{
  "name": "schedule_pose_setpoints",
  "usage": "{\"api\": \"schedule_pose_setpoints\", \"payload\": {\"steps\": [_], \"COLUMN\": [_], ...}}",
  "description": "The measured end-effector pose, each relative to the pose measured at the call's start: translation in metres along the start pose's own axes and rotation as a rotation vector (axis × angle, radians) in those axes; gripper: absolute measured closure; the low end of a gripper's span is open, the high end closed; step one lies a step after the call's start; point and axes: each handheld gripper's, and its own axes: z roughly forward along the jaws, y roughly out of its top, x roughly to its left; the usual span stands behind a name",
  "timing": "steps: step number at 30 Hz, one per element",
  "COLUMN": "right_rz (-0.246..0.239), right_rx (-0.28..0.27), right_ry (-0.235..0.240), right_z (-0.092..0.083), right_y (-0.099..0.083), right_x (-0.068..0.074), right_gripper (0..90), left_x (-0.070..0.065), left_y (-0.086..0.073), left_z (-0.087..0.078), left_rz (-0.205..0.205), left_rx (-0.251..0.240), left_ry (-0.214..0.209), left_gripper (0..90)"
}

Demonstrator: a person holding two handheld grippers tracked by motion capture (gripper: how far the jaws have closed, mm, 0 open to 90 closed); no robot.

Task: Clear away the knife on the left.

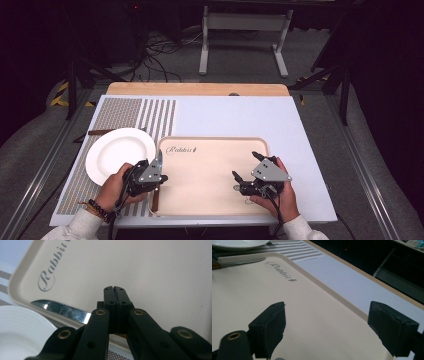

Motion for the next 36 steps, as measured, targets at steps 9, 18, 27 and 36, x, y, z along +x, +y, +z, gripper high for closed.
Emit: {"api": "schedule_pose_setpoints", "payload": {"steps": [9, 18, 27, 36], "right_rz": [-0.001, -0.003, -0.005, -0.008], "right_rx": [-0.007, -0.009, -0.01, -0.01], "right_ry": [0.001, 0.003, 0.004, 0.003], "right_z": [-0.001, -0.001, -0.001, -0.002], "right_y": [0.0, 0.001, 0.001, 0.001], "right_x": [0.0, 0.0, 0.0, 0.0], "right_gripper": [15.9, 15.9, 15.9, 15.9], "left_x": [0.008, 0.013, 0.017, 0.021], "left_y": [-0.002, -0.004, -0.007, -0.011], "left_z": [-0.017, -0.028, -0.037, -0.043], "left_rz": [-0.026, -0.038, -0.049, -0.058], "left_rx": [-0.074, -0.121, -0.151, -0.176], "left_ry": [0.017, 0.05, 0.076, 0.098], "left_gripper": [88.7, 88.5, 87.5, 86.1]}}
